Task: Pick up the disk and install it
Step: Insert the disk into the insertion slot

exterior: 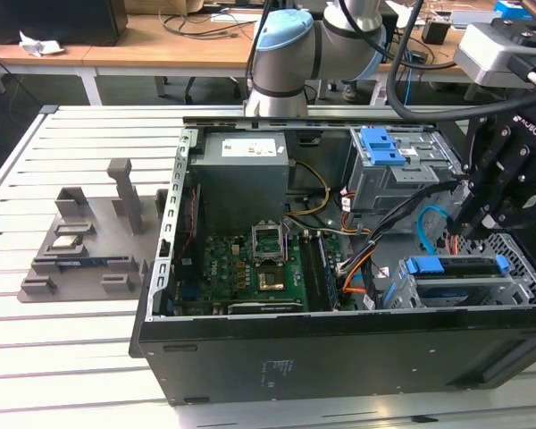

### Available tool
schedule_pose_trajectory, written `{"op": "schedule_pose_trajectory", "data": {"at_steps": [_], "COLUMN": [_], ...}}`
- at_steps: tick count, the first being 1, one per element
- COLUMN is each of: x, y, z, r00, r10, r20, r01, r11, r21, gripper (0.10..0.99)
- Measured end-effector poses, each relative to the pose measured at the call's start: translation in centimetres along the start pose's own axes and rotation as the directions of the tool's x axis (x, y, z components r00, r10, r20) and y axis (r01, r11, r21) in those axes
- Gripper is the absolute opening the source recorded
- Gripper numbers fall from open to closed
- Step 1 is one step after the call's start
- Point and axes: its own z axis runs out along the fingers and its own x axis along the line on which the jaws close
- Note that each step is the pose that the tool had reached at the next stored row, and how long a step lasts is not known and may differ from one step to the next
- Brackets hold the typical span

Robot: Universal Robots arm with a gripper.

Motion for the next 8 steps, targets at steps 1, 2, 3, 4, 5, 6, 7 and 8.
{"op": "schedule_pose_trajectory", "data": {"at_steps": [1, 2, 3, 4, 5, 6, 7, 8], "x": [0.0, 0.0, 0.0, 0.0, 0.0, 0.0, 0.0, 0.0], "y": [0.0, 0.0, 0.0, 0.0, 0.0, 0.0, 0.0, 0.0], "z": [0.0, 0.01, 0.02, 0.02, 0.03, 0.03, 0.03, 0.03], "r00": [1.0, 1.0, 1.0, 1.0, 1.0, 1.0, 1.0, 1.0], "r10": [0.0, 0.0, 0.0, 0.0, 0.0, 0.0, 0.0, 0.0], "r20": [0.0, 0.0001, 0.0001, 0.0, 0.0001, 0.0, 0.0, 0.0], "r01": [0.0, 0.0, 0.0, 0.0, 0.0, 0.0, 0.0, 0.0], "r11": [1.0, 1.0, 1.0, 1.0, 1.0, 1.0, 1.0, 1.0], "r21": [0.0, 0.0, 0.0, 0.0, 0.0, 0.0, 0.0, 0.0], "gripper": [0.239, 0.239, 0.18, 0.106, 0.106, 0.106, 0.106, 0.106]}}
